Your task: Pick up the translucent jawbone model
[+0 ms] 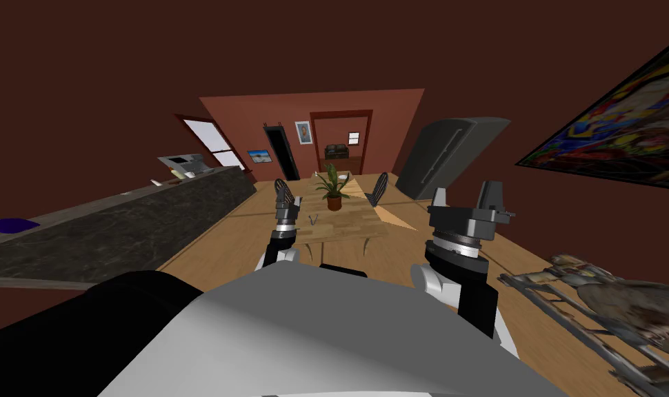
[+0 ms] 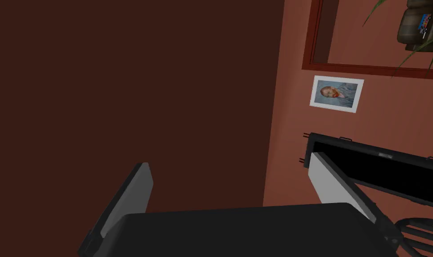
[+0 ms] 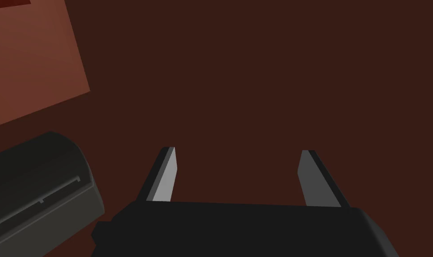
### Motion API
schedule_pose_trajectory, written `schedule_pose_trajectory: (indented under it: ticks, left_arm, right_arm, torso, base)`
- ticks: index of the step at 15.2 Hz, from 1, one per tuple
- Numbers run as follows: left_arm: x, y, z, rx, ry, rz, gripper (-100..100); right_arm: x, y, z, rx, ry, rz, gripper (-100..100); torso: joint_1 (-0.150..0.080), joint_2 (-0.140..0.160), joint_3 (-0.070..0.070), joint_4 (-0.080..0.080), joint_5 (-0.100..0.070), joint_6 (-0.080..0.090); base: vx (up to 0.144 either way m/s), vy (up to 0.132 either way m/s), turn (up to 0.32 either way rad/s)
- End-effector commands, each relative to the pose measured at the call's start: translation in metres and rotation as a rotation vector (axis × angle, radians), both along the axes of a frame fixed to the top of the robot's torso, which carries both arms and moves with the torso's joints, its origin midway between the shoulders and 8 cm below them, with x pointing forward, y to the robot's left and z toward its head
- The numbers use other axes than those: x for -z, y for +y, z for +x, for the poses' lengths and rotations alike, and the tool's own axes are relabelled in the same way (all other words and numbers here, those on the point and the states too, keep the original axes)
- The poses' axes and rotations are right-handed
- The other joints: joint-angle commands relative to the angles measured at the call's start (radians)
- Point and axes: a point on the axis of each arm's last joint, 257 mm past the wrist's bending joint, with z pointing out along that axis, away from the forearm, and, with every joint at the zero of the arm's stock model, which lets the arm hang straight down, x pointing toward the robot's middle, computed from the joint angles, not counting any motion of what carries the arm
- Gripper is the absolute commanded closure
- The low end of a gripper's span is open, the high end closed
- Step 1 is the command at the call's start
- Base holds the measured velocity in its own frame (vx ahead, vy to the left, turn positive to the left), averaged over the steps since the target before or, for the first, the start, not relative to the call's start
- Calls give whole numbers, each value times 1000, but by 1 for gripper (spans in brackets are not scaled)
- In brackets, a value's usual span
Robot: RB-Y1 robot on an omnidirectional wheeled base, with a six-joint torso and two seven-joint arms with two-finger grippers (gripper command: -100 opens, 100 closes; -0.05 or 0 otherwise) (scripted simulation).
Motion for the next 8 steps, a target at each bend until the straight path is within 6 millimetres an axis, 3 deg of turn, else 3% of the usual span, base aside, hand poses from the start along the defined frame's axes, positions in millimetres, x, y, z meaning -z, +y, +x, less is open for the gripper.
schedule_pose_trajectory:
  ticks: [1, 8]
  left_arm:
    - [5, -4, 3, 22, 20, 28, -100]
    - [36, -12, 16, 90, 119, 95, -100]
  right_arm:
    - [0, 0, 0, 0, 0, 0, 0]
    - [0, 0, 0, 0, 0, 0, 0]
  torso:
    - [0, 0, 0, 0, 0, 0]
    - [2, 1, 0, 0, 0, 0]
  base:
    - [-4, 2, -39]
    - [-10, 14, -74]
